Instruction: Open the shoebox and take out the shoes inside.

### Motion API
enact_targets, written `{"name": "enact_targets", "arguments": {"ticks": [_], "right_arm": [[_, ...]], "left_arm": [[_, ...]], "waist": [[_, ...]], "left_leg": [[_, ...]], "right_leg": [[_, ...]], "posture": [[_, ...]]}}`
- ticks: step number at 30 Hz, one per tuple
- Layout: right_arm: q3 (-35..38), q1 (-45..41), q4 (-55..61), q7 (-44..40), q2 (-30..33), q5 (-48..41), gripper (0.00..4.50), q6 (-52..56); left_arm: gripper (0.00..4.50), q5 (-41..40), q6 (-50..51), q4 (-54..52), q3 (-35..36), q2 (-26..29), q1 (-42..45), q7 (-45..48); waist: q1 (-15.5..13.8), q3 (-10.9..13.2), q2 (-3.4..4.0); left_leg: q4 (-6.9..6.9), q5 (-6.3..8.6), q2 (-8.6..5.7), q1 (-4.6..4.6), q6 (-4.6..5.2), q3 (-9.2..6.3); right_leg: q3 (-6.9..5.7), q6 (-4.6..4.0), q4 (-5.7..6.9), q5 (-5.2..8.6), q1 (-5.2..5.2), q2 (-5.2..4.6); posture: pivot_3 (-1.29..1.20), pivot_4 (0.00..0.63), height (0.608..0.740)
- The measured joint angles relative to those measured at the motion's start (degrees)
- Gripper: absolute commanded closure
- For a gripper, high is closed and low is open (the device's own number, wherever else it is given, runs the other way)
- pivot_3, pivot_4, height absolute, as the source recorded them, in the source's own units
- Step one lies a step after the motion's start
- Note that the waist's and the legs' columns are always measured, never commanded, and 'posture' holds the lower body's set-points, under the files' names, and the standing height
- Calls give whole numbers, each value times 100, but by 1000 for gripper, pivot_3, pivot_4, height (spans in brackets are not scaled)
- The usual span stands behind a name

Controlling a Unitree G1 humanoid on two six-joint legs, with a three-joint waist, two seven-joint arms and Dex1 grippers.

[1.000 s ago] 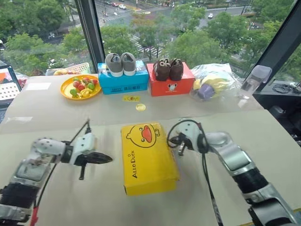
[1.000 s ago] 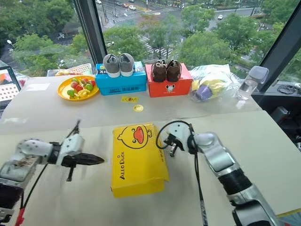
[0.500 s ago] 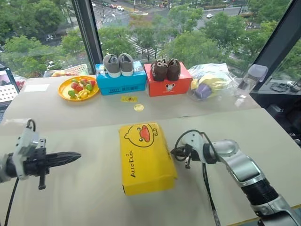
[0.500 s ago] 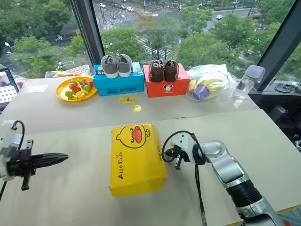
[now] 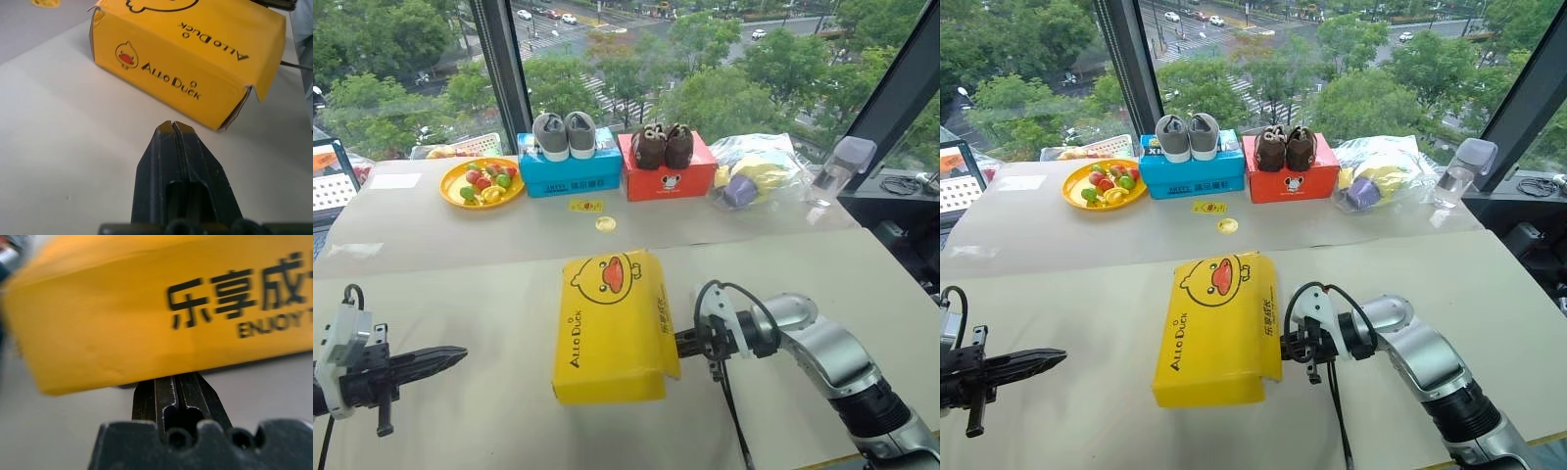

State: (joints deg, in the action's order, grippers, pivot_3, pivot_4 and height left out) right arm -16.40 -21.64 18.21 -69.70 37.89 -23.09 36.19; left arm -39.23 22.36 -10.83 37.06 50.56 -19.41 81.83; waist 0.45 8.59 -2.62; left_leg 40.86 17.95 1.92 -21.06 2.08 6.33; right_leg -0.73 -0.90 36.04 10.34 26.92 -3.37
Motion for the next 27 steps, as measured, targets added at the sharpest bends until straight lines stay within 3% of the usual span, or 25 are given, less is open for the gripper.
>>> {"name": "enact_targets", "arguments": {"ticks": [8, 16, 27], "right_arm": [[149, -964, -165, 743, -770, -164, 4500, 411], [371, -2273, -522, 1215, -1612, -459, 4500, 573], [-862, -3446, -2549, 1523, -3563, 432, 4500, -337]], "left_arm": [[4490, -176, 66, -199, -39, -73, 112, -235], [4490, -289, 161, -204, 359, -16, 98, -376], [4490, -311, 183, 181, 1479, 350, 261, -579]], "waist": [[31, 1, 1], [42, 2, 5], [77, 17, 29]], "left_leg": [[0, -5, 2, 1, -7, 1], [-11, -6, 2, -4, -11, 3], [-16, -30, 2, -7, -53, 5]], "right_leg": [[0, -16, 4, -15, 3, 2], [-6, -1, 0, -27, 10, 2], [-18, -10, 5, -26, 15, 0]], "posture": [[0, 150, 731], [0, 150, 731], [0, 150, 731]]}}
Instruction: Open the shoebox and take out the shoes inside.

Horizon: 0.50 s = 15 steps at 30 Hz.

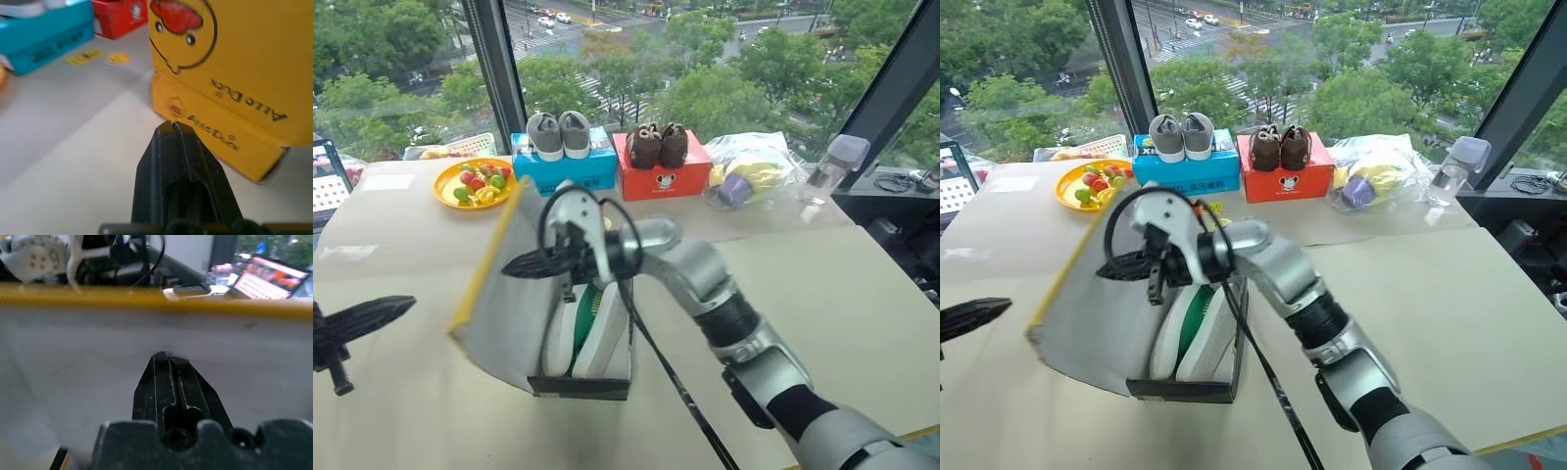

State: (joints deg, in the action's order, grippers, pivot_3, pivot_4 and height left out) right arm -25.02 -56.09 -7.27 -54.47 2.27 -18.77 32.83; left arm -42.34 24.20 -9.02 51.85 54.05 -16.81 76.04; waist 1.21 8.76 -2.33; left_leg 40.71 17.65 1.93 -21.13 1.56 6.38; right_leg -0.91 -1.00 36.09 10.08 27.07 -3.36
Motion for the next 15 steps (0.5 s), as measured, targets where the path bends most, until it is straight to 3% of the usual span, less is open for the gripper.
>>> {"name": "enact_targets", "arguments": {"ticks": [7, 15], "right_arm": [[-776, -22, -1813, -136, -528, 987, 4500, -1140], [-572, 196, -1790, -162, -612, 1150, 4500, -1321]], "left_arm": [[4490, -58, 224, -16, 395, 135, 23, -81], [4490, -209, 417, -319, 367, 399, 225, -34]], "waist": [[0, -6, -11], [25, -6, -10]], "left_leg": [[0, -9, 1, -3, -19, 0], [-11, -15, 2, 3, -35, -7]], "right_leg": [[-2, -5, -5, 4, 0, -2], [-3, -4, 2, 2, 0, -3]], "posture": [[0, 150, 731], [0, 150, 731]]}}
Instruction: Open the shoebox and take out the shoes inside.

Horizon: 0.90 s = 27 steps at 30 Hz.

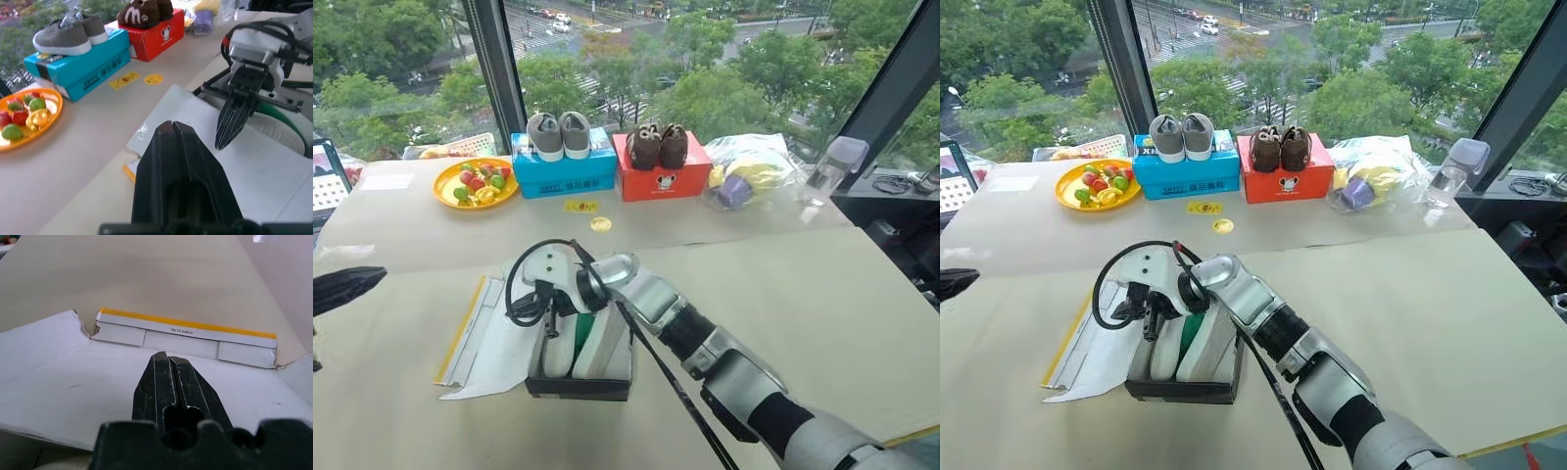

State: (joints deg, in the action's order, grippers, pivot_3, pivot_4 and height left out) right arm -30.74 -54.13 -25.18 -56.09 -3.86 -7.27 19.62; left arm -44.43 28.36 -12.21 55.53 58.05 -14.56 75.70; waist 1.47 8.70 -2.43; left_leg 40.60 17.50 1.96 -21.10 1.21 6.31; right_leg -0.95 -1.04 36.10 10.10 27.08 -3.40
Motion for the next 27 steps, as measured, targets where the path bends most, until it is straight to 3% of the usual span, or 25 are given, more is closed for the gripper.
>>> {"name": "enact_targets", "arguments": {"ticks": [6, 10, 13, 14, 17, 19, 27], "right_arm": [[1130, 86, 1510, 270, 403, -765, 4500, 1400], [1750, 92, 2819, 423, 1123, -1355, 4500, 2618], [1761, 208, 3536, 434, 1801, -1423, 4500, 3063], [1622, 343, 3703, 397, 2038, -1388, 4063, 3070], [1087, 503, 3837, 159, 2580, -1170, 3504, 2861], [869, 503, 3837, -96, 2871, -1036, 2740, 2575], [343, 91, 3576, -1015, 3397, -263, 147, 650]], "left_arm": [[4490, -180, 103, -672, -1014, -311, 20, -28], [4490, -105, 37, -659, -1432, -356, 99, 1], [4490, -34, 7, -560, -1619, -354, 132, 55], [4500, -33, 7, -558, -1716, -353, 181, 91], [4500, -35, 2, -580, -1933, -344, 308, 181], [4500, -38, 3, -593, -2073, -322, 362, 251], [4500, -44, 15, -642, -2304, -217, 509, 441]], "waist": [[-23, -1, -2], [-34, -1, -3], [-36, -4, -6], [-25, -7, -12], [-14, -6, -11], [-9, -1, -3], [-19, -1, -4]], "left_leg": [[0, 0, 1, -4, 0, -7], [-17, 2, -2, -2, 4, -8], [-29, 20, -2, 3, 35, -4], [-32, 20, -2, 4, 36, -2], [-32, 19, -6, 3, 37, 1], [-32, 19, -5, 4, 37, 4], [-32, 18, -2, 4, 37, 3]], "right_leg": [[-1, 2, -3, -3, 1, 0], [0, 0, -7, -2, 3, 0], [1, -2, -12, 1, 3, 4], [1, -3, -13, 1, 3, 6], [4, -2, -13, 2, 5, 6], [8, -2, -13, 2, 6, 9], [7, -2, -15, 4, 6, 19]], "posture": [[0, 150, 731], [0, 150, 731], [0, 150, 731], [0, 150, 731], [0, 150, 731], [0, 150, 731], [0, 150, 731]]}}
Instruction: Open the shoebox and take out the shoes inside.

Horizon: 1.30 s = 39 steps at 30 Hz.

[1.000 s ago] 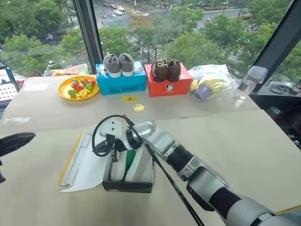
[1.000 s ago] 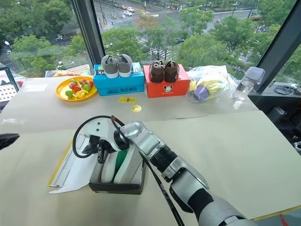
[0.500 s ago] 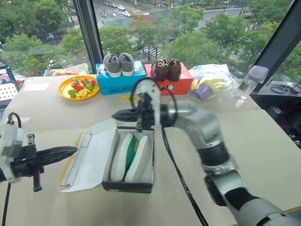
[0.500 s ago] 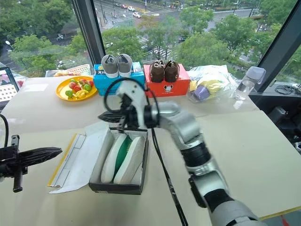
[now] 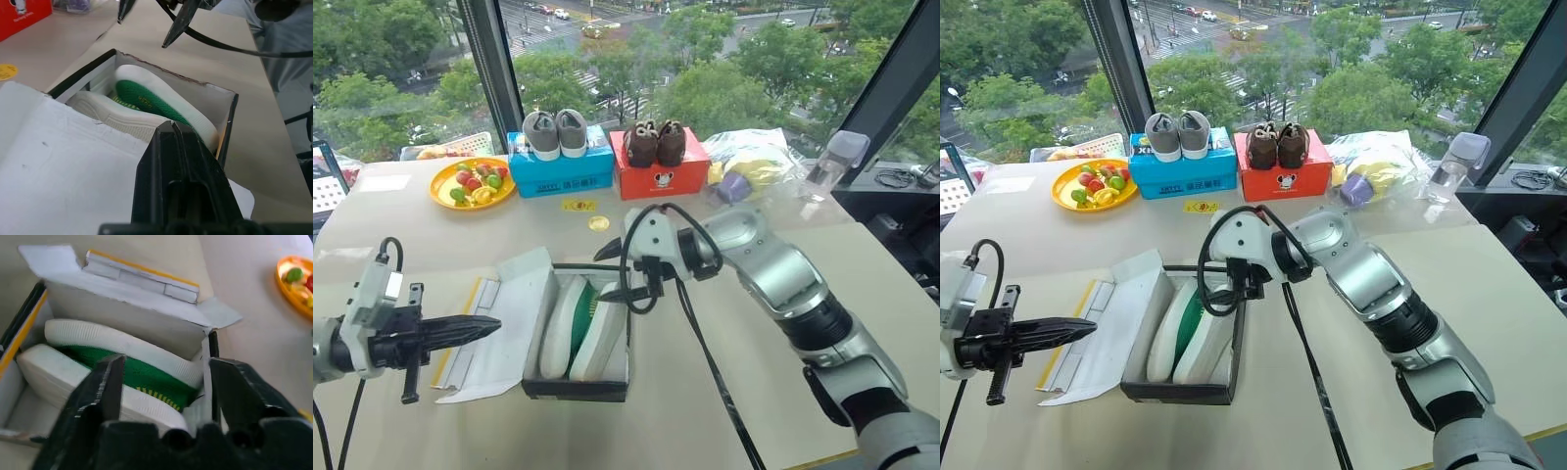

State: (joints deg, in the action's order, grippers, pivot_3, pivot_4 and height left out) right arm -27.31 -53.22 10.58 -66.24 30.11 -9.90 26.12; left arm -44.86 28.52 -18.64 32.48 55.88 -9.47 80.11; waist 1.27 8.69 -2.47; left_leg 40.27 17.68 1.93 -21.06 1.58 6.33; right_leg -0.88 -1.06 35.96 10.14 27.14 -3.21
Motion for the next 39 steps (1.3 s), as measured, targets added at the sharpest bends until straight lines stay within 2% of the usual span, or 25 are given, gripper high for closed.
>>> {"name": "enact_targets", "arguments": {"ticks": [6, 11, 17, 23, 26, 35, 36, 39], "right_arm": [[-417, -237, -262, -880, 279, 568, 147, -1578], [-822, -403, -643, -1301, 203, 1129, 147, -2827], [-1026, -398, -1247, -1239, -222, 1595, 147, -3418], [-1069, -384, -1454, -1275, -368, 1790, 147, -3688], [-1074, -373, -1465, -1364, -375, 1810, 901, -3728], [-1033, -196, -1273, -1648, -301, 1774, 3818, -3710], [-1033, -172, -1227, -1677, -276, 1776, 4009, -3697], [-1022, -111, -1158, -1697, -257, 1789, 4131, -3673]], "left_arm": [[4500, 2, 0, 1, -19, 78, 67, 69], [4500, 28, -1, 8, -151, 86, 186, 52], [4500, 52, -1, -37, -215, 66, 164, 10], [4500, 98, -7, -76, -223, 64, 123, 7], [4500, 147, -23, -76, -234, 64, 123, -5], [4500, 202, -81, -76, -376, 46, 217, -105], [4500, 202, -82, -76, -390, 46, 223, -118], [4500, 204, -87, -76, -423, 46, 247, -147]], "waist": [[-29, 2, 1], [-27, 1, 1], [-28, 1, 0], [-57, 1, 1], [-60, 1, 1], [-52, 1, 0], [-47, 1, 0], [-44, 1, 0]], "left_leg": [[0, 2, 0, -1, 3, 1], [1, 0, 1, 1, 1, 6], [2, -12, 2, 2, -21, 11], [3, -22, 0, 1, -38, 11], [4, -22, 0, 1, -38, 10], [3, -21, 2, 3, -35, 7], [3, -20, 2, 4, -35, 7], [3, -19, 2, 8, -32, 7]], "right_leg": [[-2, 2, -5, 2, 0, -3], [-1, 1, 0, 3, 0, -2], [-3, -6, 7, 6, 0, -2], [-3, -6, 7, 6, -1, -4], [-3, -6, 7, 6, -1, -4], [-3, -5, 9, 6, -1, -2], [-2, -6, 10, 6, -1, -1], [-2, -7, 14, 7, -1, 0]], "posture": [[0, 150, 731], [0, 150, 731], [0, 150, 731], [0, 150, 731], [0, 150, 731], [0, 150, 731], [0, 150, 731], [0, 150, 731]]}}
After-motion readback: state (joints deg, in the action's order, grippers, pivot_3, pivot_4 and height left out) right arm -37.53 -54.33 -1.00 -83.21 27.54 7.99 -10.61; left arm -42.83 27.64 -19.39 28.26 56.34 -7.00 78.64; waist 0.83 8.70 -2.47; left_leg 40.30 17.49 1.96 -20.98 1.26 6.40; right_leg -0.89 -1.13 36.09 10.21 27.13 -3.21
